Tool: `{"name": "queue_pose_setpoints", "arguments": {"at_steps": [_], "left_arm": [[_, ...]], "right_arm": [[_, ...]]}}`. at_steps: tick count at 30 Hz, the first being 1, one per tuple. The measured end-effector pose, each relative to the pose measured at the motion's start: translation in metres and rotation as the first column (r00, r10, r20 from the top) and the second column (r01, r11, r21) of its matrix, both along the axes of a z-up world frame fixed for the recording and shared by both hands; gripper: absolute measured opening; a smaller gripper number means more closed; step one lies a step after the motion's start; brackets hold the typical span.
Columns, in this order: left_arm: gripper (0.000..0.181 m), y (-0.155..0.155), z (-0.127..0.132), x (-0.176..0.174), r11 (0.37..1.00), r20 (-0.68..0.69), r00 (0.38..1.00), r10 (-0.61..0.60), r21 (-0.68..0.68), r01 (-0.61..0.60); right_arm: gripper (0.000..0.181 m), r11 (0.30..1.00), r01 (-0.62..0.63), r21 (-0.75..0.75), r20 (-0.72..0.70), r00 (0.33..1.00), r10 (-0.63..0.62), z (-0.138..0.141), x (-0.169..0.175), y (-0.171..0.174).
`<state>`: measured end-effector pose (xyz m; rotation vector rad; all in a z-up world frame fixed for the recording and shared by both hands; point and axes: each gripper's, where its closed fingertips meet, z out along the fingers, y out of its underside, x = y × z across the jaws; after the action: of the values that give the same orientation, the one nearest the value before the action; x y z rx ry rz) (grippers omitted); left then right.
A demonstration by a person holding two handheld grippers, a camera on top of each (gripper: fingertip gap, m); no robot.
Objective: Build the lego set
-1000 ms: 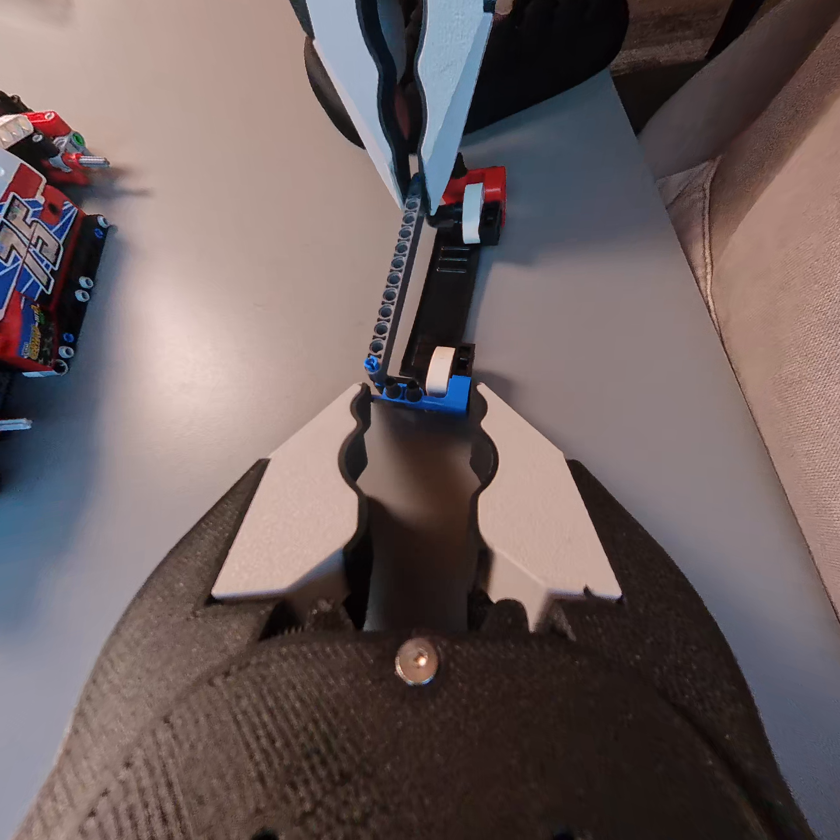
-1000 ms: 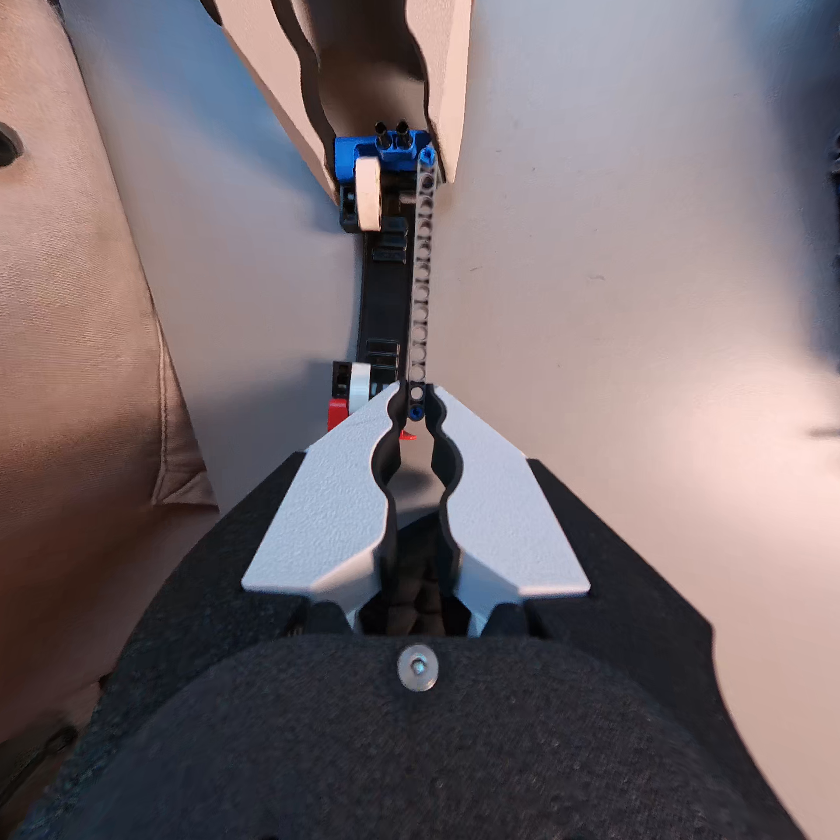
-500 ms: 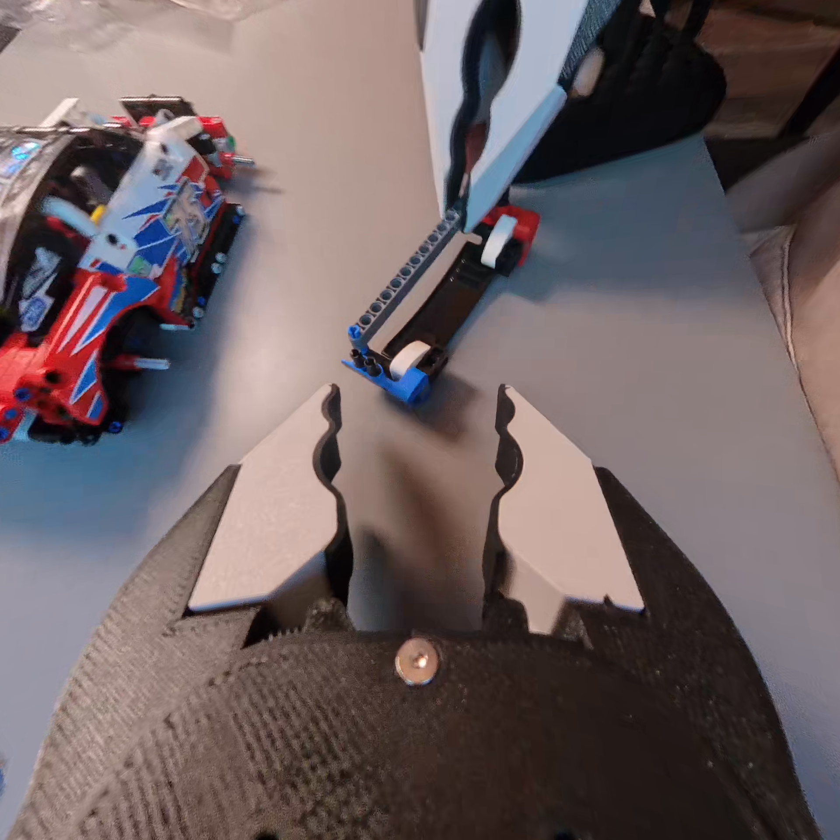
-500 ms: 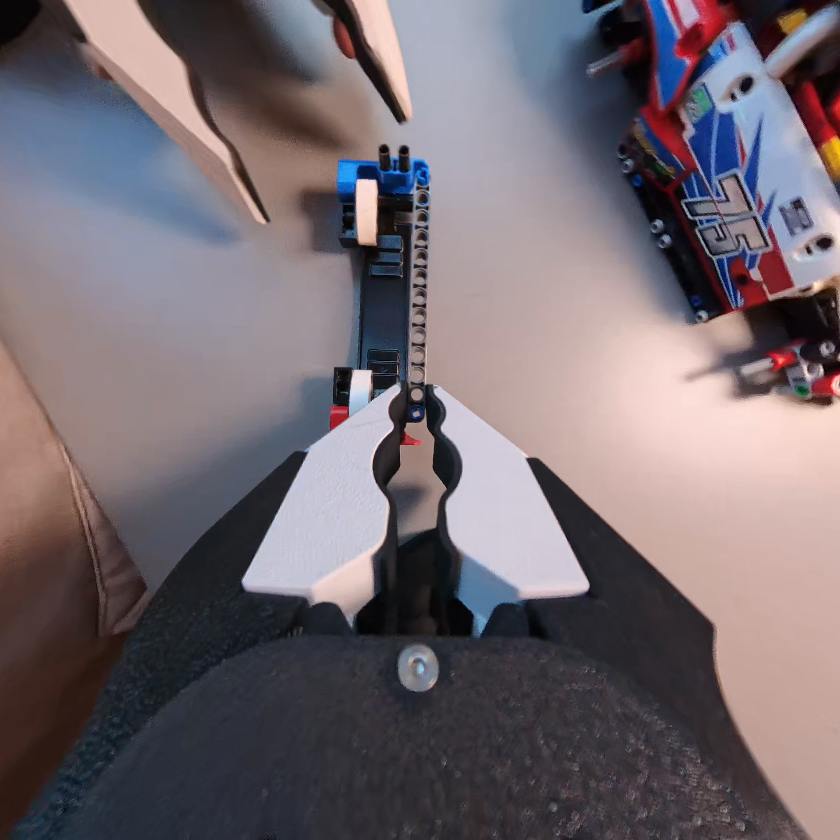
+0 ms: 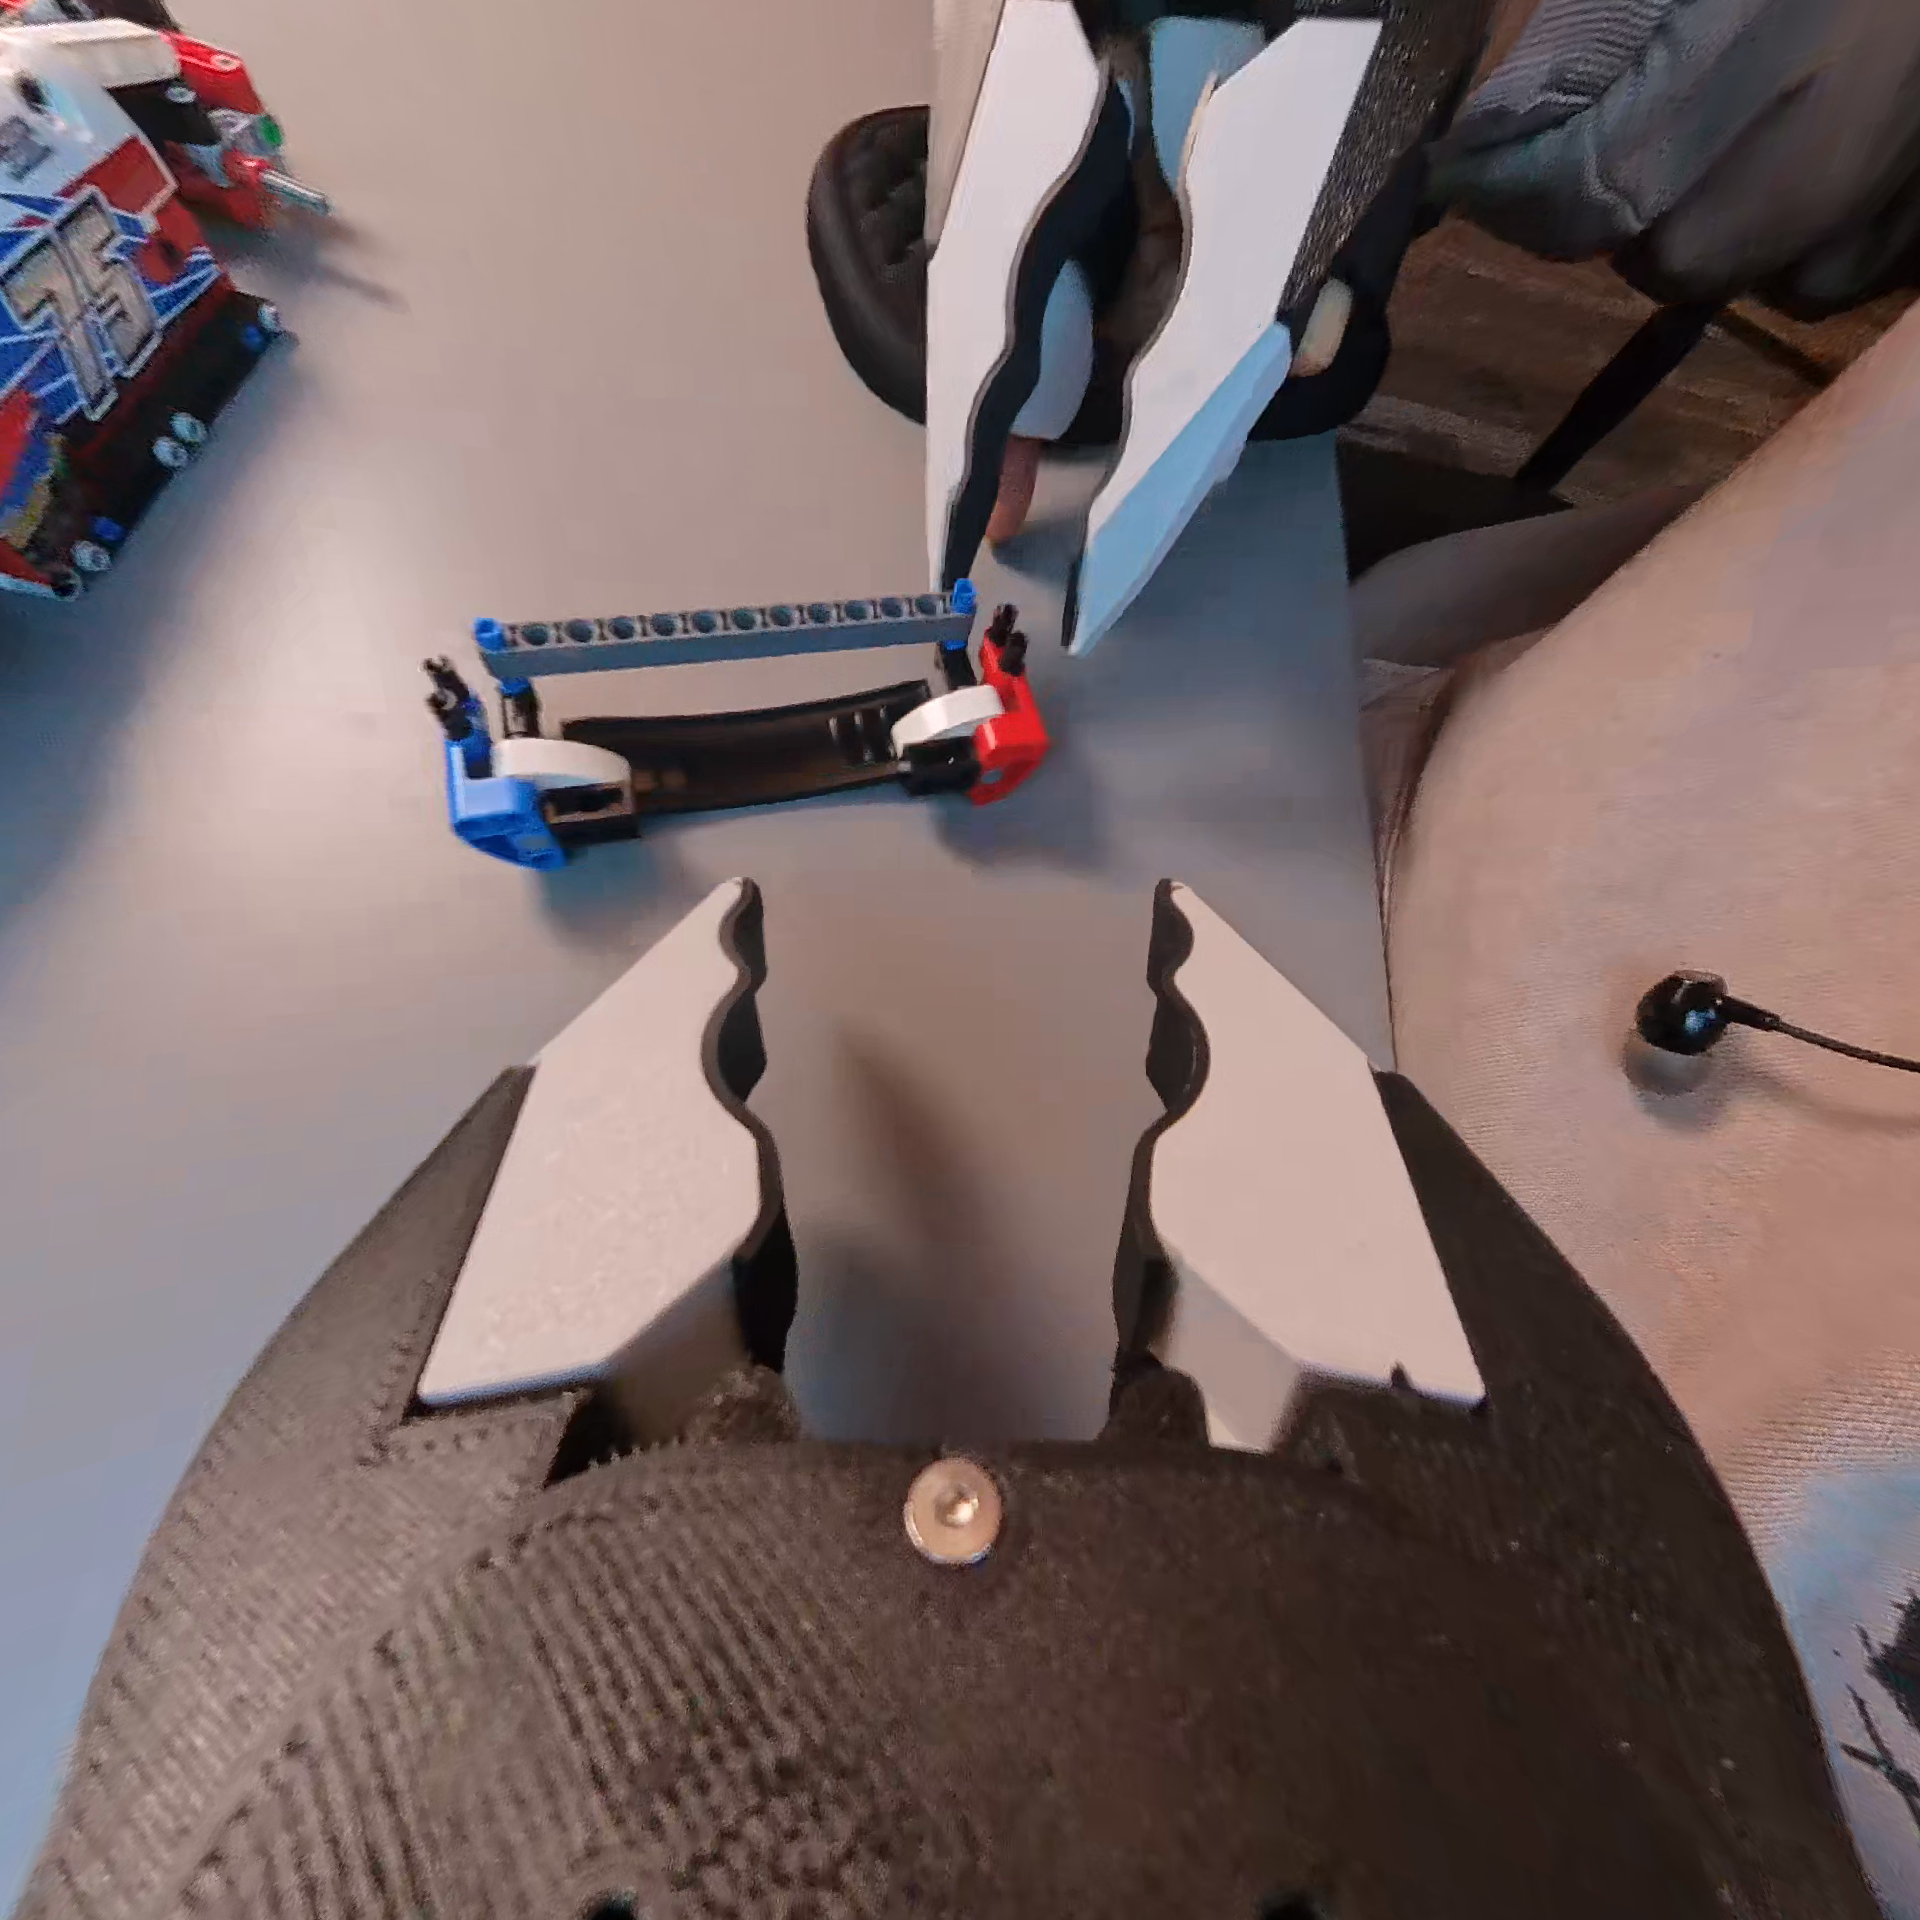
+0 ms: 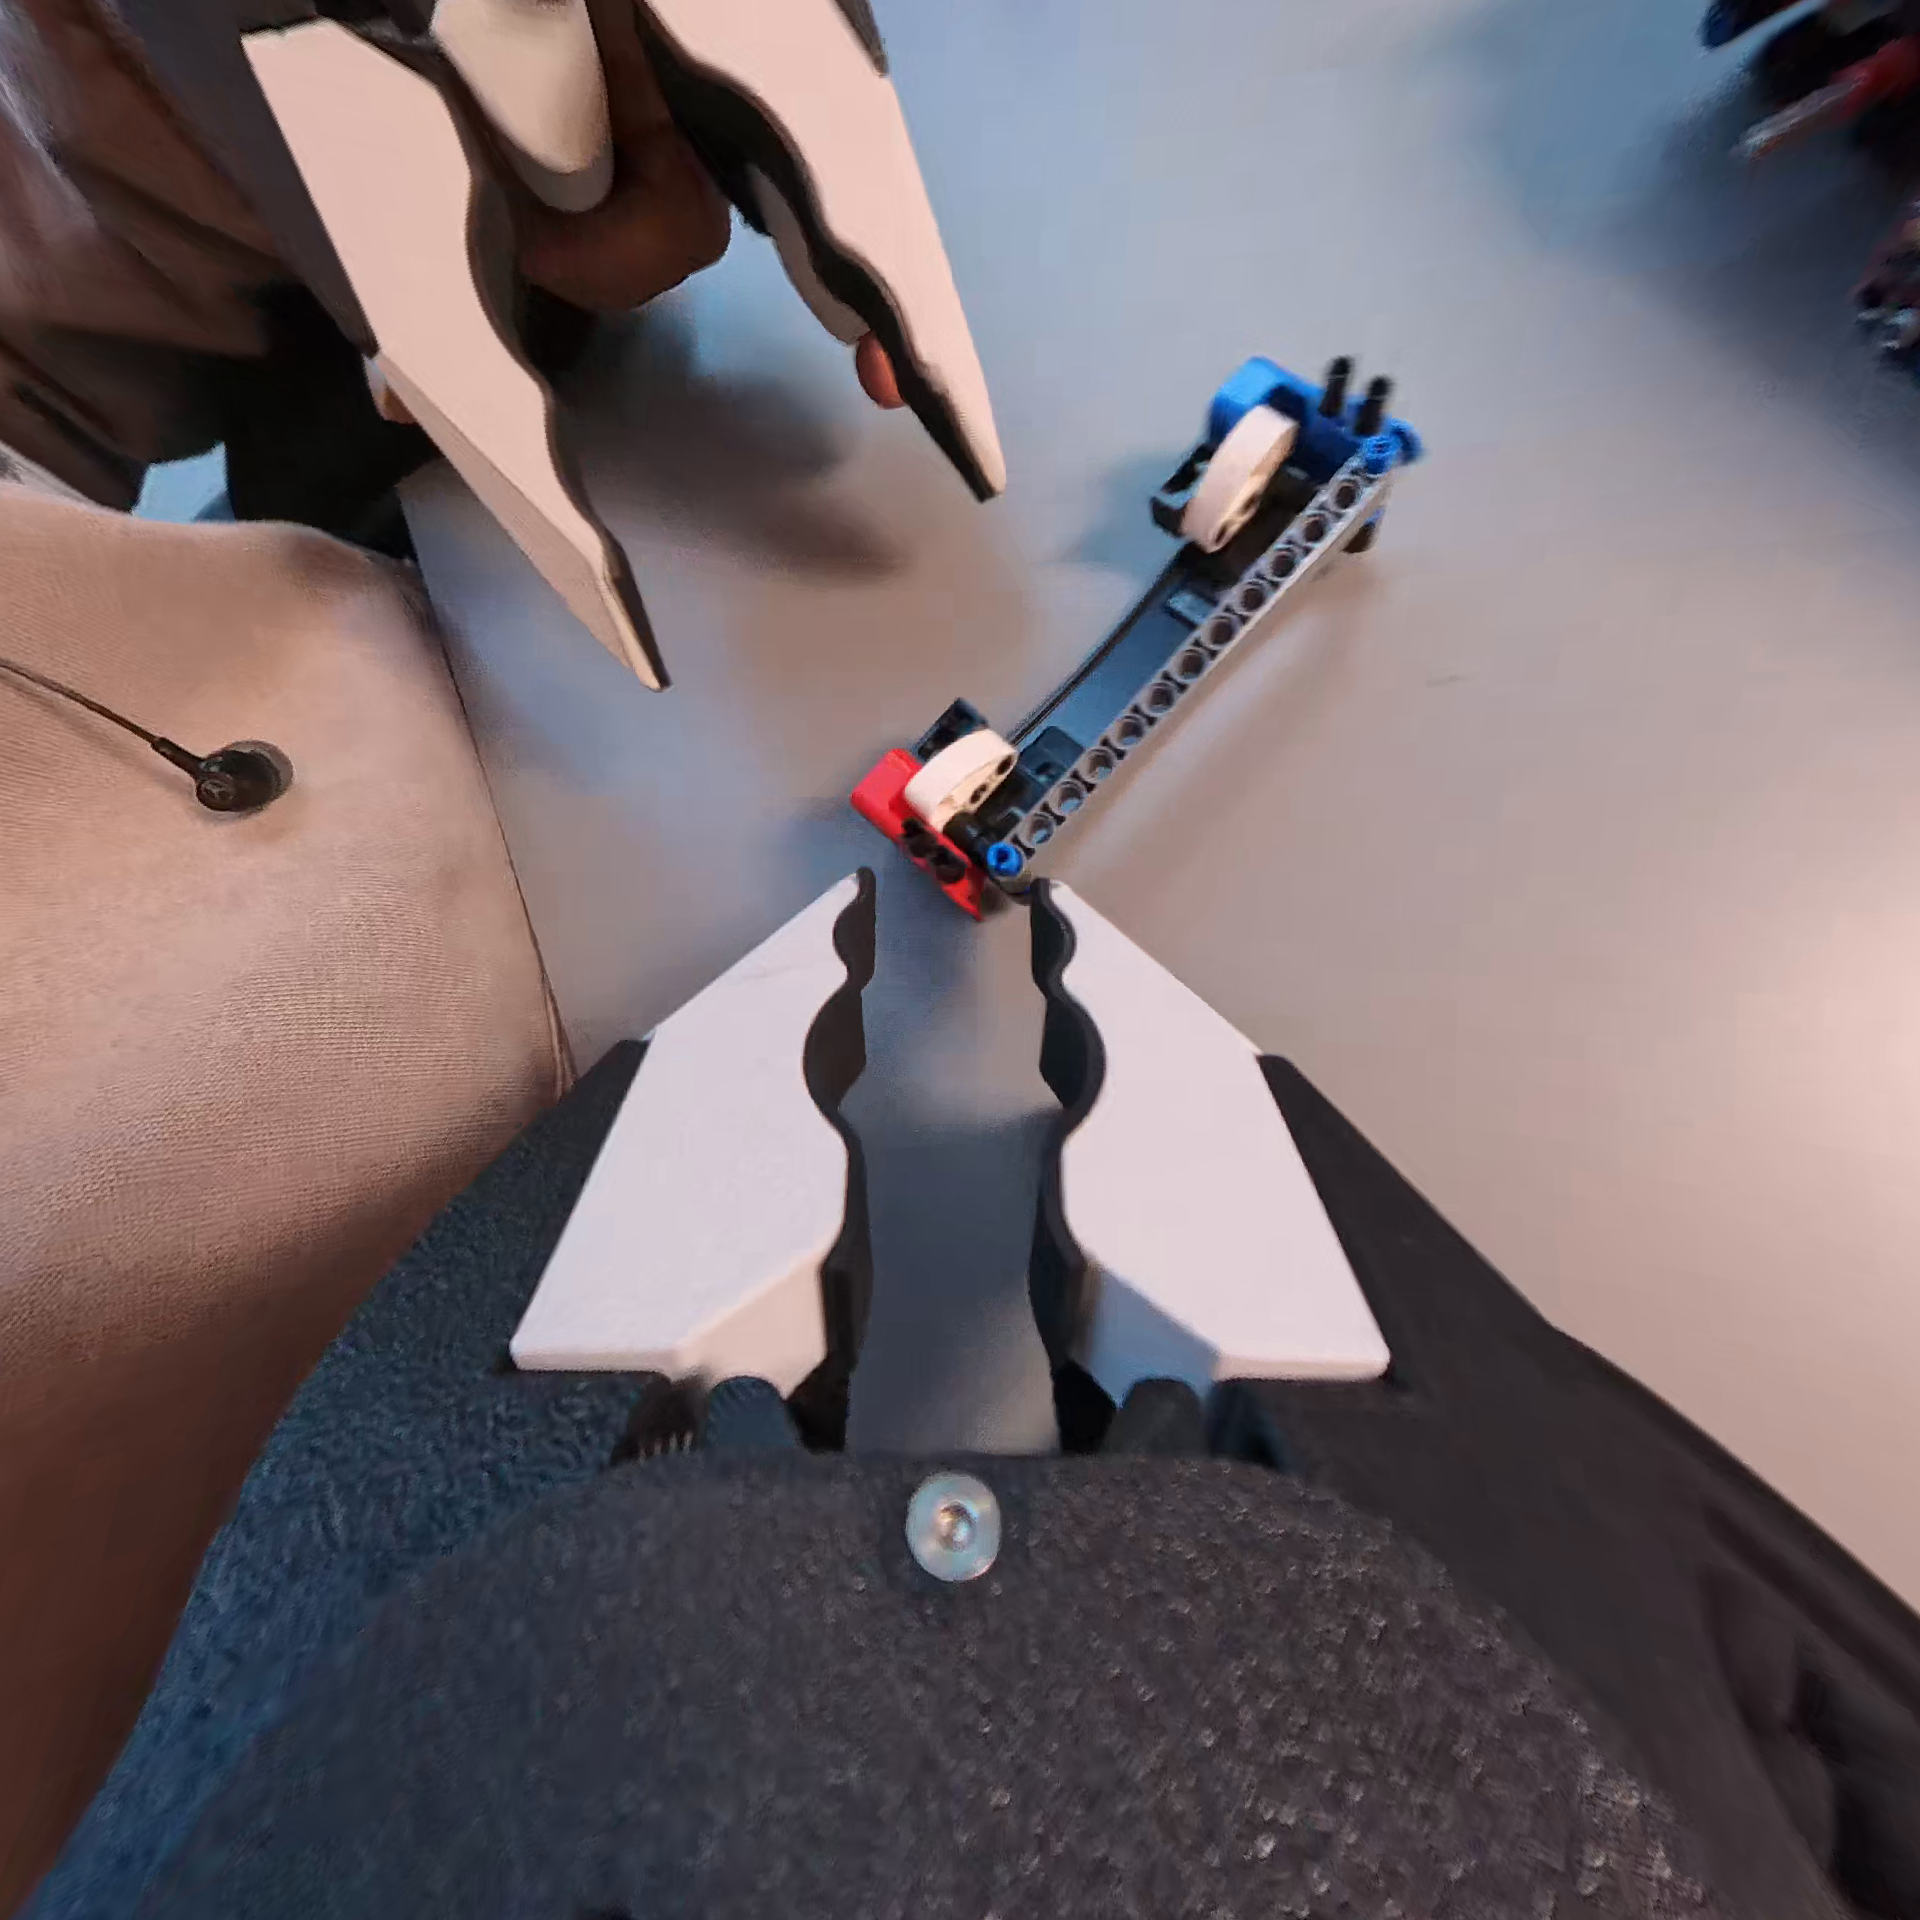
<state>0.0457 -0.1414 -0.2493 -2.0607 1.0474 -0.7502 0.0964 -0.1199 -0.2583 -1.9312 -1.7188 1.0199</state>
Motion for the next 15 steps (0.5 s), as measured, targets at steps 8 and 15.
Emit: {"name": "queue_pose_setpoints", "arguments": {"at_steps": [8,15], "left_arm": [[0.082,-0.011,0.0,-0.016,0.999,-0.129,0.992,0.008,0.039,-0.003],[0.063,-0.005,-0.021,-0.007,0.989,-0.274,0.962,-0.003,0.144,0.044]], "right_arm": [[0.032,0.955,-0.2,0.218,-0.099,0.969,0.225,0.013,-0.029,-0.032],[0.043,0.733,-0.248,0.634,-0.079,0.922,0.38,0.013,-0.033,0.023]]}}
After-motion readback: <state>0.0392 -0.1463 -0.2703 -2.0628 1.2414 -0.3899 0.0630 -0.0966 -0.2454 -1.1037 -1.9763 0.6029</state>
